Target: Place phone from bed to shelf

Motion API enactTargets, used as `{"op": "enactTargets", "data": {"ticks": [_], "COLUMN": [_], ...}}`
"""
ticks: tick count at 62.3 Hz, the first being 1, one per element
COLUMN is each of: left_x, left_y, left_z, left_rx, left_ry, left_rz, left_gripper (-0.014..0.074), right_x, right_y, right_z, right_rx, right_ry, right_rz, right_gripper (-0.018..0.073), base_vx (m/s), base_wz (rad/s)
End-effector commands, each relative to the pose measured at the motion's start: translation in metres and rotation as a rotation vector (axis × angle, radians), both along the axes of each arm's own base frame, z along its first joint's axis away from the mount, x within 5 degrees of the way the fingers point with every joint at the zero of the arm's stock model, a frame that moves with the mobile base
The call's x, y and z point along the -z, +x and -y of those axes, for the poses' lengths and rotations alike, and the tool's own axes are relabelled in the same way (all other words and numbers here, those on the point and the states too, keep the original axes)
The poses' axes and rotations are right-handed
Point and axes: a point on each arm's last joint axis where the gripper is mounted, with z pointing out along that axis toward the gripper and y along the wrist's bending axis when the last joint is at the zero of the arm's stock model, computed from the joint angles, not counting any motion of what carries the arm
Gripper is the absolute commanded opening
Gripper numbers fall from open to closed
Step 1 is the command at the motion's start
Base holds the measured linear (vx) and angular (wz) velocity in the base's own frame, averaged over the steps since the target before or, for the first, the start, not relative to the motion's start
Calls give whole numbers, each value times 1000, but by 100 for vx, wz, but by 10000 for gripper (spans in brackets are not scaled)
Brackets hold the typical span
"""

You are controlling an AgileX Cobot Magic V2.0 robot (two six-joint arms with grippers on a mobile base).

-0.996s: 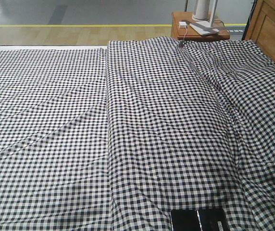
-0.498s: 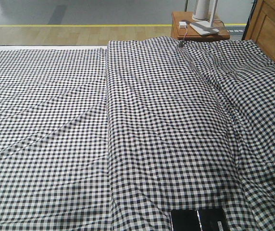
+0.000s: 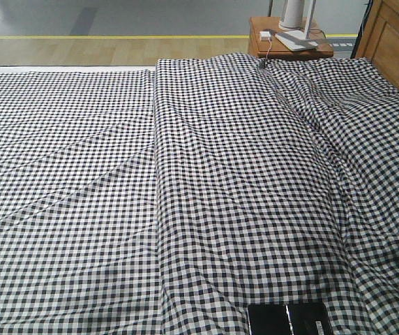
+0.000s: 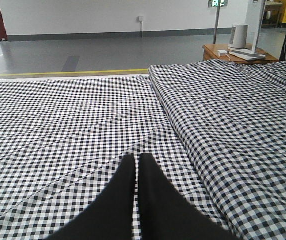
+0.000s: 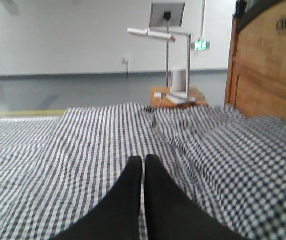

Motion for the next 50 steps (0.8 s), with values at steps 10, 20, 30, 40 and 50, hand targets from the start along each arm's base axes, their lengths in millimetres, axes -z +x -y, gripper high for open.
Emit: {"op": "enactTargets", "data": {"ticks": [10,20,30,40,50], "left_x": [-6,-6,-6,-6,-6], "left_y": [1,1,1,1,1], "left_z": [-1,-1,-1,-1,-1], "left_rx": [-6,-6,-6,-6,-6], "left_ry": [-14,-14,-14,-14,-14], "left_rz": [77,77,77,77,77], "left_gripper": [1,1,1,1,1], "right_x": [-34,-67,-112,-154,-188], "right_y": [-7,-14,-15,-3,21], "right_z": [2,2,2,2,2], "right_rx": [41,46,48,46,33], "right_ry": [-104,-108,-109,-108,-104], "right_rz": [328,411,468,458,349], "right_gripper": [-4,-4,-4,-4,-4], "base_vx": [0,0,0,0,0], "base_wz": [0,0,0,0,0]}}
